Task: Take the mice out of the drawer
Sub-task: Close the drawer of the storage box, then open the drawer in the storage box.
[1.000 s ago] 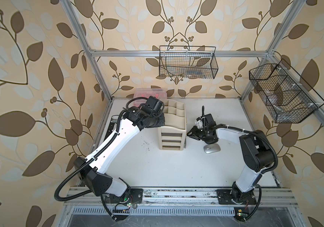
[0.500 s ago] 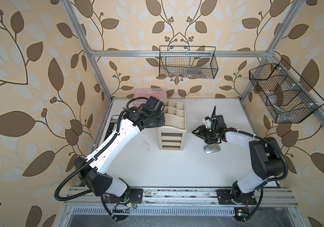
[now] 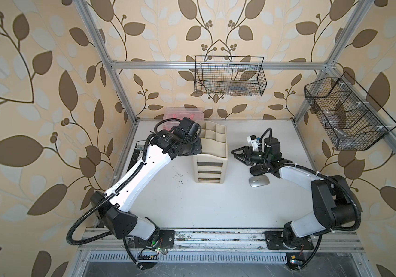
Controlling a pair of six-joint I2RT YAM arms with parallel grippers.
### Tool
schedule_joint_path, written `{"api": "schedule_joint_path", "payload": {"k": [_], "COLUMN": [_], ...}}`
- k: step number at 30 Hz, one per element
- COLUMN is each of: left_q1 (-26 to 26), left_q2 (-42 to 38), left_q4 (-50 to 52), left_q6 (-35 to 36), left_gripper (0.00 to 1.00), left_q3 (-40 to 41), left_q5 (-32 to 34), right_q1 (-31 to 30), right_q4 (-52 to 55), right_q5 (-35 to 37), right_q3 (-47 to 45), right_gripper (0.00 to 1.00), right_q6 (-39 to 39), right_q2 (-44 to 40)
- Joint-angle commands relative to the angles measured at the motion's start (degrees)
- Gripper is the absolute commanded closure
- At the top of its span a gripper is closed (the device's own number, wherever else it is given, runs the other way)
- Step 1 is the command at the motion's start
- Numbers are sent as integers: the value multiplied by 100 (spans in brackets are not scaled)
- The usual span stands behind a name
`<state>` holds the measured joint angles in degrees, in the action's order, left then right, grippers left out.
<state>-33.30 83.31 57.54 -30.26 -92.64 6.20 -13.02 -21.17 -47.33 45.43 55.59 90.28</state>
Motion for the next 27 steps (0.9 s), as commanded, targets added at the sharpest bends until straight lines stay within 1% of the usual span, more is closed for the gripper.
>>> {"api": "schedule_joint_path", "payload": {"k": [1, 6, 9, 11, 14, 20, 23, 27], "left_q1": [25, 24, 22, 22, 25, 25, 22, 20], "left_q2": [149, 117, 141, 142, 142, 185, 179, 151], "left_q4": [158, 154, 144, 144, 178, 205, 243, 338], "left_q6": [-137, -153, -162, -172, -172, -181, -215, -306], "left_gripper": [100, 100, 100, 100, 100, 100, 100, 100], "left_q3": [-102, -82, -78, -79, -103, -164, -158, -190], "left_q5": [22, 48, 35, 32, 89, 85, 212, 508], "right_q1": [-151, -263, -298, -302, -300, -337, -351, -309], "right_q4": [-905, -1305, -1523, -1667, -1780, -2178, -2355, -2241], "right_q5": [-210, -195, -224, -247, -265, -321, -322, -298], "right_q3": [-96, -151, -146, -160, -132, -194, -228, -245], "right_gripper": [47, 52, 61, 62, 67, 73, 79, 85], "right_q6": [583, 841, 1023, 1119, 1160, 1410, 1524, 1403], "right_q2": [338, 563, 740, 823, 915, 1045, 1112, 1100]}}
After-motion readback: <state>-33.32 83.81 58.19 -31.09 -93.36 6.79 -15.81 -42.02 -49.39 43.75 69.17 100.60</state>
